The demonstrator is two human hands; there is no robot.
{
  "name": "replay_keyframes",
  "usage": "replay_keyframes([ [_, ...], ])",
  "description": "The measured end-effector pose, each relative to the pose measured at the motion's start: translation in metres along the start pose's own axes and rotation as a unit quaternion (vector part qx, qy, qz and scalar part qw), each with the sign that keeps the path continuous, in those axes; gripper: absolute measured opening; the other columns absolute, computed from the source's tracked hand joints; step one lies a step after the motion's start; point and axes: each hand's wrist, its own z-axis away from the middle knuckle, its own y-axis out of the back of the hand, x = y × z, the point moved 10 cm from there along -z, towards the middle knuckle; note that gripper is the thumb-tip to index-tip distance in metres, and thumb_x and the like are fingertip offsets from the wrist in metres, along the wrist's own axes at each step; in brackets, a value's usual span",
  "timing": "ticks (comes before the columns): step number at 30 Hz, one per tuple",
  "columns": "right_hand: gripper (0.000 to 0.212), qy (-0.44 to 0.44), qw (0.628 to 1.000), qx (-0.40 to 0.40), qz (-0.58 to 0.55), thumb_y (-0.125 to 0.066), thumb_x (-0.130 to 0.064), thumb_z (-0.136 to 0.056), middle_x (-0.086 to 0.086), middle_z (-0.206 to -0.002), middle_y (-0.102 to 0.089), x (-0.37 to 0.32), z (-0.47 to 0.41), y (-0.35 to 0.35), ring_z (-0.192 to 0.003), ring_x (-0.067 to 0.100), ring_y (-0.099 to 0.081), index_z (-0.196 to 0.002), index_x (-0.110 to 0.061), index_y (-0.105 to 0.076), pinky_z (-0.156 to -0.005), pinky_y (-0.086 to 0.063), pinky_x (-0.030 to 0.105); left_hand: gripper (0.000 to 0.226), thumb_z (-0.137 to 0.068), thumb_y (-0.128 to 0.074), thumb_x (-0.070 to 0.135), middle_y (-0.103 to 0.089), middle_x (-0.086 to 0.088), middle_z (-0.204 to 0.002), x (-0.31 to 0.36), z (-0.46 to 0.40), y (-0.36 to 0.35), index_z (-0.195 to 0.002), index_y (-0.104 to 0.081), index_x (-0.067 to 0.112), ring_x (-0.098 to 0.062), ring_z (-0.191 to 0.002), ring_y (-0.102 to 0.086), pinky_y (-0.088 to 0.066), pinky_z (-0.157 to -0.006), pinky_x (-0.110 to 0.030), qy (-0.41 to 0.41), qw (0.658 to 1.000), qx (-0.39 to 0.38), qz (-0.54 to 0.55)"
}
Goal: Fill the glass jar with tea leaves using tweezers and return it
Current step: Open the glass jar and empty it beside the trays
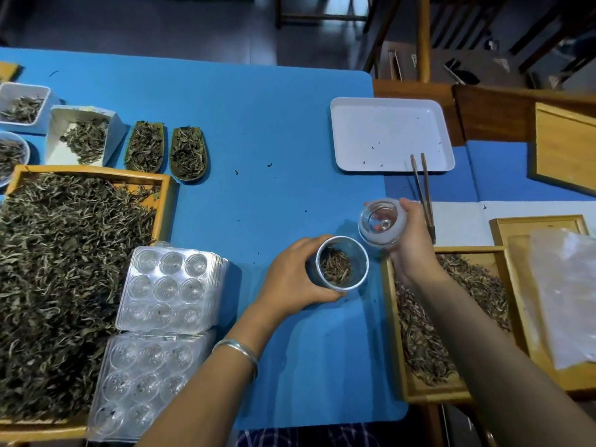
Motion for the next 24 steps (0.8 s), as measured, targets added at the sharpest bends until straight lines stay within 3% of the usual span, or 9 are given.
replay_keyframes([
  [3, 0.033, -0.034, 0.996, 0.026, 0.079, -0.034, -0.036, -0.1, 0.009, -0.098, -0.068, 0.022, -0.01, 0.007, -0.087, 0.016, -0.064, -0.094, -0.021, -0.063, -0.082, -0.048, 0.029, 0.08, -0.049, -0.089, 0.041, -0.062, 0.022, -0.109, 0.001, 0.001, 0.0, -0.12, -0.054, 0.045, 0.002, -0.105, -0.058, -0.047, -0.088, -0.019, 0.004, 1.0, -0.001, -0.005],
  [6, 0.033, 0.016, 0.973, -0.02, 0.228, -0.036, -0.029, -0.099, -0.006, -0.081, -0.065, 0.023, -0.013, -0.012, -0.06, -0.003, -0.058, -0.087, -0.014, -0.064, -0.053, -0.043, 0.008, 0.08, -0.049, -0.089, 0.043, -0.062, 0.022, -0.108, 0.0, 0.0, 0.0, -0.12, -0.054, 0.044, 0.002, -0.103, -0.058, -0.047, -0.087, -0.019, 0.005, 1.0, 0.0, -0.011],
  [10, 0.032, 0.07, 0.946, -0.069, 0.31, -0.033, -0.021, -0.102, -0.01, -0.084, -0.06, 0.017, -0.019, -0.035, -0.071, -0.006, -0.053, -0.096, -0.014, -0.064, -0.06, -0.038, 0.002, 0.079, -0.049, -0.089, 0.041, -0.062, 0.022, -0.107, 0.001, 0.0, 0.001, -0.119, -0.054, 0.046, 0.002, -0.103, -0.058, -0.047, -0.086, -0.019, 0.007, 1.0, 0.001, -0.015],
  [12, 0.036, 0.077, 0.95, -0.057, 0.298, -0.031, -0.023, -0.103, -0.002, -0.093, -0.063, 0.015, -0.019, -0.035, -0.082, 0.006, -0.056, -0.103, -0.008, -0.064, -0.074, -0.043, 0.013, 0.079, -0.05, -0.089, 0.041, -0.061, 0.022, -0.109, 0.001, 0.002, 0.001, -0.121, -0.054, 0.045, 0.0, -0.106, -0.059, -0.048, -0.087, -0.022, 0.014, 1.0, 0.001, -0.006],
  [14, 0.036, 0.114, 0.935, -0.041, 0.333, -0.032, -0.023, -0.102, 0.002, -0.097, -0.063, 0.007, -0.016, -0.037, -0.089, 0.017, -0.055, -0.105, -0.007, -0.064, -0.077, -0.04, 0.028, 0.078, -0.051, -0.088, 0.042, -0.06, 0.023, -0.113, 0.002, 0.002, 0.0, -0.121, -0.054, 0.043, 0.0, -0.109, -0.058, -0.047, -0.09, -0.02, 0.014, 1.0, -0.001, -0.006],
  [18, 0.031, 0.162, 0.889, -0.013, 0.427, -0.033, -0.019, -0.102, 0.016, -0.092, -0.06, -0.001, -0.015, -0.033, -0.091, 0.031, -0.053, -0.089, -0.005, -0.057, -0.069, -0.032, 0.03, 0.077, -0.055, -0.085, 0.043, -0.057, 0.023, -0.116, 0.005, 0.002, -0.004, -0.123, -0.05, 0.04, 0.001, -0.11, -0.052, -0.045, -0.091, -0.023, 0.024, 0.998, -0.044, -0.049],
  [21, 0.03, 0.196, 0.855, -0.015, 0.48, -0.037, -0.022, -0.101, 0.018, -0.108, -0.057, -0.012, -0.008, -0.021, -0.102, 0.03, -0.053, -0.109, -0.003, -0.058, -0.08, -0.037, 0.031, 0.084, -0.06, -0.08, 0.04, -0.052, 0.013, -0.124, -0.003, 0.007, -0.008, -0.134, -0.04, 0.038, -0.008, -0.117, -0.047, -0.046, -0.094, -0.034, 0.056, 0.982, -0.122, -0.136],
  [24, 0.034, 0.243, 0.814, -0.024, 0.526, -0.043, -0.029, -0.098, 0.013, -0.119, -0.052, -0.028, 0.011, -0.007, -0.106, 0.026, -0.054, -0.124, -0.009, -0.053, -0.086, -0.043, 0.035, 0.079, -0.073, -0.071, 0.031, -0.051, 0.003, -0.128, -0.008, 0.015, 0.004, -0.142, -0.033, 0.031, -0.017, -0.122, -0.048, -0.046, -0.094, -0.036, 0.072, 0.96, -0.153, -0.223],
])
